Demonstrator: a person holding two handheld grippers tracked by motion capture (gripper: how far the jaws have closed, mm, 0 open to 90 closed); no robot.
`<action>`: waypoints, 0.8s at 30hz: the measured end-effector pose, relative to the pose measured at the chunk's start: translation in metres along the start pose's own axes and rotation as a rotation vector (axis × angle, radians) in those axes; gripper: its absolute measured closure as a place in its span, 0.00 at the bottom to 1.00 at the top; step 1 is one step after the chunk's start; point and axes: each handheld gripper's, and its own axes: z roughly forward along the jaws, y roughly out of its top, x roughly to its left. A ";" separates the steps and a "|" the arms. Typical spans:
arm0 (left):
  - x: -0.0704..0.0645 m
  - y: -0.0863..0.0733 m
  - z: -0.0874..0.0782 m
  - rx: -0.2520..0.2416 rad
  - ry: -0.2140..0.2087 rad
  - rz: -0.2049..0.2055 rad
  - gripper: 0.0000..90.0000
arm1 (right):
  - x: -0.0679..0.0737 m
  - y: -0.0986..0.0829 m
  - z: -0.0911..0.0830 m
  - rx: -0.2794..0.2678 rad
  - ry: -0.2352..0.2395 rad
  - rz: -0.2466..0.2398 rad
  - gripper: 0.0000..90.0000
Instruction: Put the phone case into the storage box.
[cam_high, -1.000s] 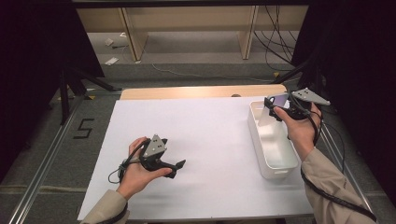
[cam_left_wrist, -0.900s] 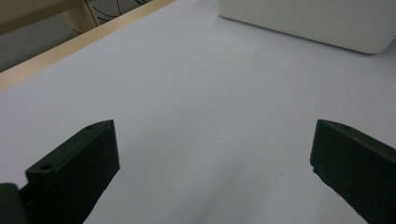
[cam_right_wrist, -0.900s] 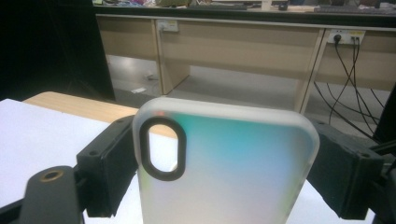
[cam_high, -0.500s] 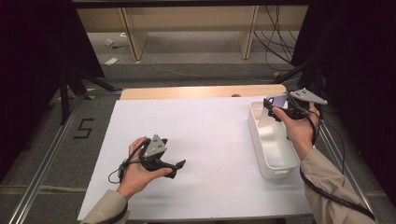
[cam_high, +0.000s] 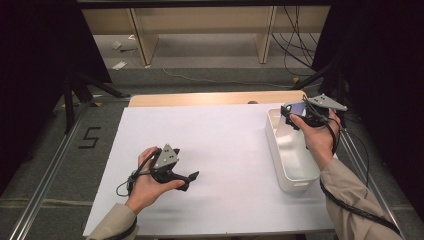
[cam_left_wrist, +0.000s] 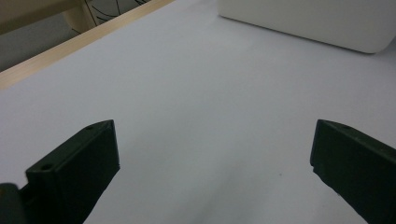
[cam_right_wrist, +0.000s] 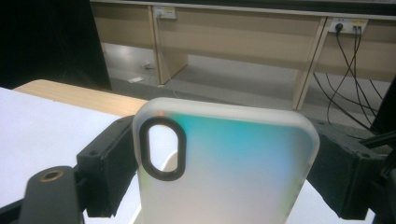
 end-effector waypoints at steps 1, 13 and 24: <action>0.000 0.000 0.000 0.000 0.000 0.000 0.00 | 0.000 0.000 0.001 0.003 0.000 -0.001 0.20; 0.000 0.000 0.001 0.000 -0.001 0.001 0.01 | -0.001 -0.003 0.008 0.027 -0.007 -0.005 0.20; 0.000 0.000 0.001 0.001 -0.002 -0.001 0.01 | -0.001 -0.004 0.014 0.041 -0.013 -0.007 0.20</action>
